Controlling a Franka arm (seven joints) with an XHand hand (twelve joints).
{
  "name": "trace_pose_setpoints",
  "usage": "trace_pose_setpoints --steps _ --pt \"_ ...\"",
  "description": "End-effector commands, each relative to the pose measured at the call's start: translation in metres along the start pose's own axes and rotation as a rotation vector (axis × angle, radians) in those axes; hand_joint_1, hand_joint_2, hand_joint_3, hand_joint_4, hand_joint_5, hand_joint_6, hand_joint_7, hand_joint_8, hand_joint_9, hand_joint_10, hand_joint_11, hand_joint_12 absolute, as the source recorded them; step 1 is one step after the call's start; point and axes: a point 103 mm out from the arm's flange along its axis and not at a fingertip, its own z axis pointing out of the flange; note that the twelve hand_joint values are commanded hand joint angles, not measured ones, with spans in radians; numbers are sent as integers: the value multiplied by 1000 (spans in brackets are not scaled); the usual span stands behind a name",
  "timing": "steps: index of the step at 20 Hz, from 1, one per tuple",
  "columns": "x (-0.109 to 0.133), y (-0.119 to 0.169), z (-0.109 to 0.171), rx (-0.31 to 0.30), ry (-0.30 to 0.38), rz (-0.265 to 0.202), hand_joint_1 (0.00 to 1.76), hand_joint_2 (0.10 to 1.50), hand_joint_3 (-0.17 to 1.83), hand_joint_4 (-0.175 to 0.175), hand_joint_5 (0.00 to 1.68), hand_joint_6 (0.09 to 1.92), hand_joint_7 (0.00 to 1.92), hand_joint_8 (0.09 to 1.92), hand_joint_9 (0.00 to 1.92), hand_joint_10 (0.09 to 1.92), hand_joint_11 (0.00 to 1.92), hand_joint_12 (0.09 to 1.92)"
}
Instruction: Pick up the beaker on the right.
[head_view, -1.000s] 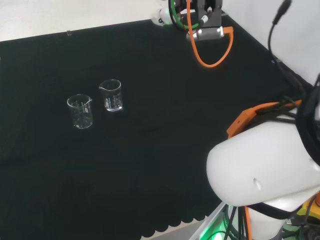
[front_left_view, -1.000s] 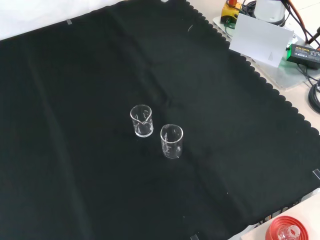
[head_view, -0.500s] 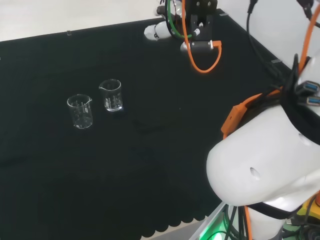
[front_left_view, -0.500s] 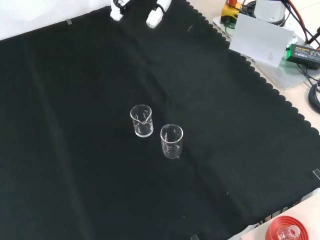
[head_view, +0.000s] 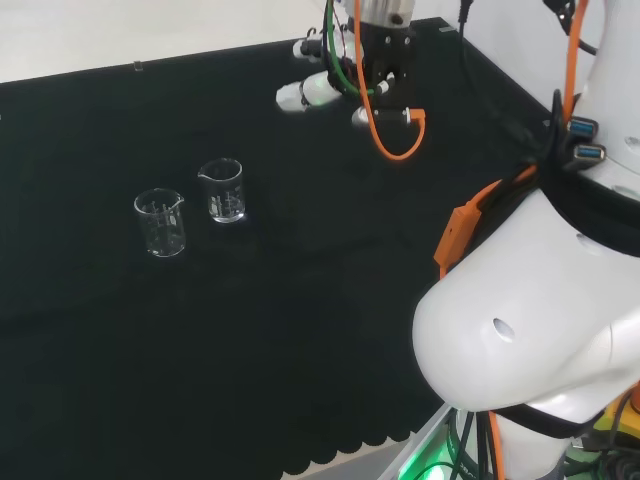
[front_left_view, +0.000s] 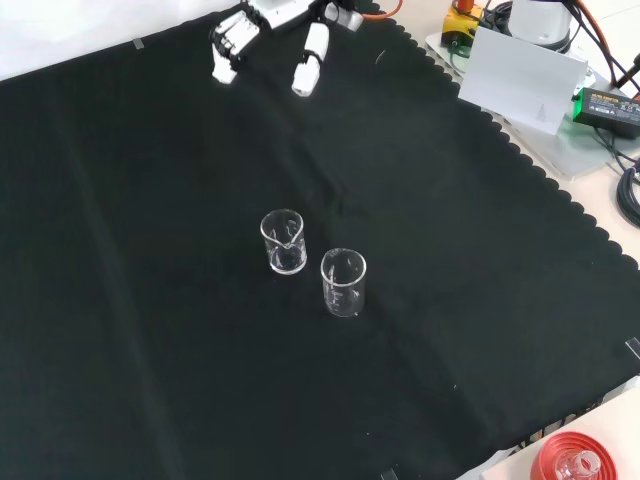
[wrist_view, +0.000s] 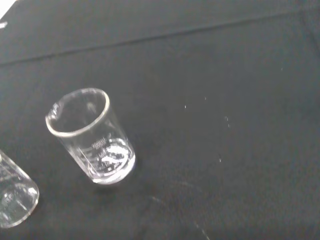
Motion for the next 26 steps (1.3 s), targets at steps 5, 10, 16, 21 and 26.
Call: trace_pose_setpoints --steps 5,10,16,21,26 --pt "0 39 48 29 78 -84 616 796 436 -75 296 87 156 627 220 707 0 1115" --pt "-4 49 72 59 113 -96 620 773 437 -76 284 87 157 629 221 707 0 1116" --pt "-7 55 84 69 141 -114 627 752 442 -76 280 87 155 631 221 707 0 1114" --pt "-7 57 97 82 184 -148 634 735 445 -76 278 87 146 629 212 704 0 1111" --pt "-6 61 115 117 222 -166 645 692 478 -75 272 87 134 632 202 704 0 1099"
